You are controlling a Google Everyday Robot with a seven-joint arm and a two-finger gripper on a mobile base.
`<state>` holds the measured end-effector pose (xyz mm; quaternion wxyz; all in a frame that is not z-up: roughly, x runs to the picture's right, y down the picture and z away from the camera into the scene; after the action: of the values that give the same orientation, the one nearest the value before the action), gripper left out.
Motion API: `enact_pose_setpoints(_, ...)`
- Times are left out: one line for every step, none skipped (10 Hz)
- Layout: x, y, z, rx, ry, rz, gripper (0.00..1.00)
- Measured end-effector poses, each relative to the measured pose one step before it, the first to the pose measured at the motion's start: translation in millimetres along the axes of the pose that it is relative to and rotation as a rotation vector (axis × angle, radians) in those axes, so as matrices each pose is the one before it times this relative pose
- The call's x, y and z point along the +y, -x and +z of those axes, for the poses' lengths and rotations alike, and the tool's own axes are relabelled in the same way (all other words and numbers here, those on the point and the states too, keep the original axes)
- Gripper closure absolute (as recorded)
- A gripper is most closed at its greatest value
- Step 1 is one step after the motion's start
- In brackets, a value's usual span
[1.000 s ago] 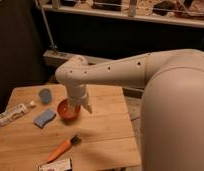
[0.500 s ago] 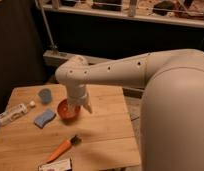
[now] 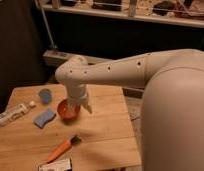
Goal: Place the pepper on the white sponge
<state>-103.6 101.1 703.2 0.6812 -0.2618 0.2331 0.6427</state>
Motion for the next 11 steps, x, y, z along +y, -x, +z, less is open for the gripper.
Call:
enact_pose_setpoints(0.08, -0.03, -0.06, -0.00003, 0.00007, -0.00013, 0.35)
enact_pose_setpoints(-0.15, 0.00, 0.12, 0.00016, -0.00022, 0.00012, 0.35)
enact_pose_setpoints(0.05, -0.02, -0.03, -0.00003, 0.00010, -0.00007, 0.35)
enact_pose_setpoints(0.06, 0.02, -0.02, -0.00004, 0.00007, -0.00004, 0.35)
enact_pose_setpoints(-0.05, -0.01, 0.03, 0.00005, -0.00007, 0.00003, 0.35)
enact_pose_setpoints(0.01, 0.00, 0.01, -0.00002, -0.00001, -0.00005, 0.35)
enact_pose_setpoints(-0.03, 0.00, 0.00, 0.00004, 0.00001, 0.00012, 0.35)
enact_pose_setpoints(0.03, -0.02, 0.02, 0.00006, -0.00003, -0.00016, 0.35)
enact_pose_setpoints(-0.02, -0.01, 0.03, 0.00005, -0.00003, 0.00008, 0.35)
enact_pose_setpoints(0.61, -0.31, -0.35, -0.00263, 0.00269, -0.01057, 0.35)
enact_pose_setpoints(1.90, 2.22, -0.89, -0.01508, 0.00243, -0.02206, 0.35)
